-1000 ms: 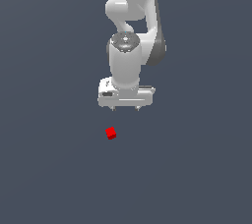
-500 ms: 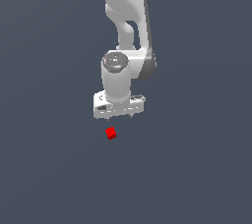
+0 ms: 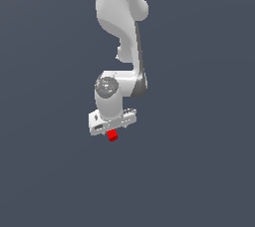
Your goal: Pick up the red cube and move it to a goal position.
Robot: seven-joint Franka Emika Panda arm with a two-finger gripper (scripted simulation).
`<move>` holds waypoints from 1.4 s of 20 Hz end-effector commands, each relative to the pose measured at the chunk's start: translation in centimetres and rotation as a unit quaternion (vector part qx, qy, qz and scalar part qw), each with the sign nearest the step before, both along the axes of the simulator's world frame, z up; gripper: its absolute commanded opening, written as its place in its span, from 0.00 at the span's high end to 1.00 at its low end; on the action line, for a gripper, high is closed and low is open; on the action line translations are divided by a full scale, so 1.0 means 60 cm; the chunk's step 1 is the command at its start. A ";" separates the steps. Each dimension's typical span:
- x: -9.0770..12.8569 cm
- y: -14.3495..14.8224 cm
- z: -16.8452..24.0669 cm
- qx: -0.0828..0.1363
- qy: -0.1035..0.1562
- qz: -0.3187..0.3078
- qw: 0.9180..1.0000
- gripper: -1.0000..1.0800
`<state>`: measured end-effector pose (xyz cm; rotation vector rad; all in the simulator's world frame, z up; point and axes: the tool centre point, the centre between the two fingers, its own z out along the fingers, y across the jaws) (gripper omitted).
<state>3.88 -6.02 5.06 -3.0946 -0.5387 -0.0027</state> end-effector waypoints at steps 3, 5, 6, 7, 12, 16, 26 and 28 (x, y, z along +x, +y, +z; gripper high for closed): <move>0.013 -0.013 -0.032 0.000 0.000 0.027 1.000 0.04; 0.017 -0.017 -0.041 0.000 0.000 0.035 0.999 0.04; 0.019 -0.018 -0.044 0.000 0.001 0.038 0.999 0.04; 0.020 -0.019 -0.047 0.000 0.001 0.040 0.999 0.04; 0.023 -0.021 -0.051 0.000 0.001 0.044 0.999 1.00; 0.023 -0.021 -0.051 0.000 0.001 0.044 0.999 1.00; 0.021 -0.020 -0.045 0.000 0.001 0.044 0.999 1.00; 0.019 -0.018 -0.038 0.000 0.001 0.044 0.999 1.00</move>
